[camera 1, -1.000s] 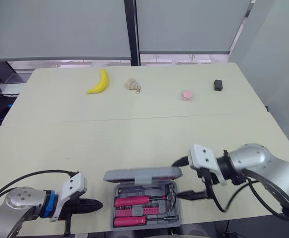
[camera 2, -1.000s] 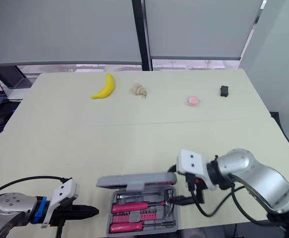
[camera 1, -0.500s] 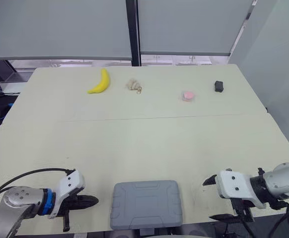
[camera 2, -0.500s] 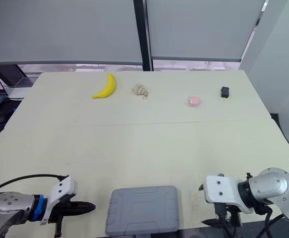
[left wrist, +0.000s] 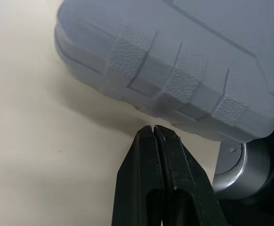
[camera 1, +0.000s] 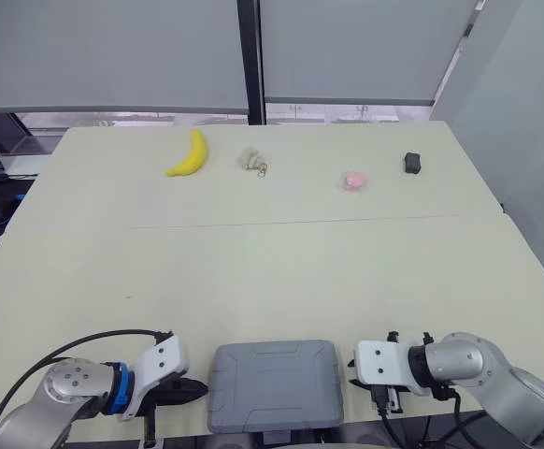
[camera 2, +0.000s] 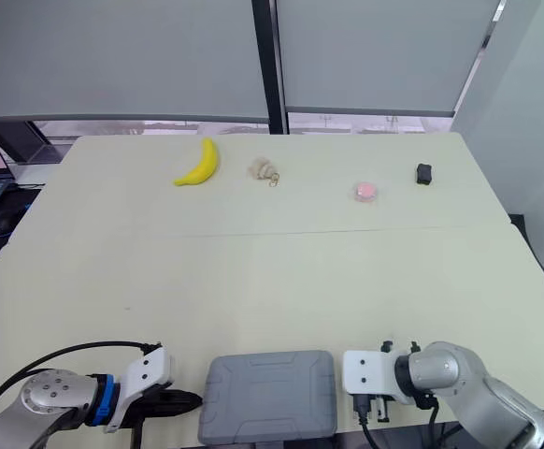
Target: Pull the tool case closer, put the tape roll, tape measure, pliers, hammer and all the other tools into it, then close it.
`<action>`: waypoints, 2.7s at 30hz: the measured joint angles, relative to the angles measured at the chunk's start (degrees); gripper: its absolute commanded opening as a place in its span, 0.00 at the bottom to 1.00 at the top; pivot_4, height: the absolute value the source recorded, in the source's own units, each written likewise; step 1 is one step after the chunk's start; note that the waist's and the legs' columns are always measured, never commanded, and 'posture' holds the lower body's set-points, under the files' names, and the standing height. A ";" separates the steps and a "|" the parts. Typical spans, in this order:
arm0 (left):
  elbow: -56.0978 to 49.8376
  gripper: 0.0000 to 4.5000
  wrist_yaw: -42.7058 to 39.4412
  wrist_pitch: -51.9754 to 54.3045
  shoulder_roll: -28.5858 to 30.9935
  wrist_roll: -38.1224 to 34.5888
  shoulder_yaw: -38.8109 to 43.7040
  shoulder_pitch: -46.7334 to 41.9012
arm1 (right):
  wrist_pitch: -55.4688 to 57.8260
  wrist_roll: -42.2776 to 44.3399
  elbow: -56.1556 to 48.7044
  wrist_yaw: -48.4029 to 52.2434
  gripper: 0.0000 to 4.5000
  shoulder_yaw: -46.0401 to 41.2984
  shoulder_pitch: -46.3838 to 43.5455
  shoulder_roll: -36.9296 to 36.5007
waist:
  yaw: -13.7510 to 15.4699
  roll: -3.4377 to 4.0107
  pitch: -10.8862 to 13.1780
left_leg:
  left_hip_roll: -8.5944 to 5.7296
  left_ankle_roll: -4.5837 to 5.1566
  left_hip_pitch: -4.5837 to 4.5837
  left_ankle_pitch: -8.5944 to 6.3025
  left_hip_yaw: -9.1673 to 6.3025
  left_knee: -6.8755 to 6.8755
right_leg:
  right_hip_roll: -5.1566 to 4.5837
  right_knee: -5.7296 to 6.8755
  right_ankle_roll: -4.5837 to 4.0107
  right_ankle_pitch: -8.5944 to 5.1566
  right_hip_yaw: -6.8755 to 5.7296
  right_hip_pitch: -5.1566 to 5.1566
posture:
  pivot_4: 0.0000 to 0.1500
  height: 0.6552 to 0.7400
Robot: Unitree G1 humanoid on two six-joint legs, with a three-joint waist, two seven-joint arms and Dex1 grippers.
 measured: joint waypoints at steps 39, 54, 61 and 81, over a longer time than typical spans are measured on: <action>3.83 0.00 -0.17 -1.33 -2.88 2.61 -3.03 -3.94 | 1.34 -2.47 3.14 1.09 0.00 0.55 -2.54 2.62 | 0.01 0.00 -0.01 | 0.04 0.01 0.19 0.01 -0.10 0.86 | 0.07 0.84 -0.01 0.08 0.00 0.18 | 1.00 0.85; 3.52 0.00 -0.41 -0.57 -2.89 2.38 -3.27 -3.95 | -0.31 -3.19 5.99 0.99 0.00 -0.82 -4.27 4.98 | 0.03 0.00 -0.01 | 0.03 0.01 0.17 0.01 -0.09 0.84 | 0.07 0.84 -0.04 0.06 0.01 0.16 | 1.00 0.85; 3.53 0.00 -0.89 0.37 -2.89 2.45 -3.57 -4.70 | -0.46 -3.72 6.61 1.02 0.00 -0.83 -4.61 5.39 | 0.04 0.00 -0.01 | 0.03 0.01 0.17 0.01 -0.10 0.84 | 0.07 0.84 -0.04 0.06 0.01 0.16 | 1.00 0.85; 1.62 0.00 -1.08 3.85 -2.66 2.43 -4.07 -4.94 | -0.89 -3.77 8.83 0.93 0.00 -1.02 -5.27 6.50 | 0.02 0.00 -0.01 | 0.06 0.01 0.16 0.01 -0.11 0.84 | 0.08 0.84 -0.05 0.06 0.01 0.15 | 1.00 0.85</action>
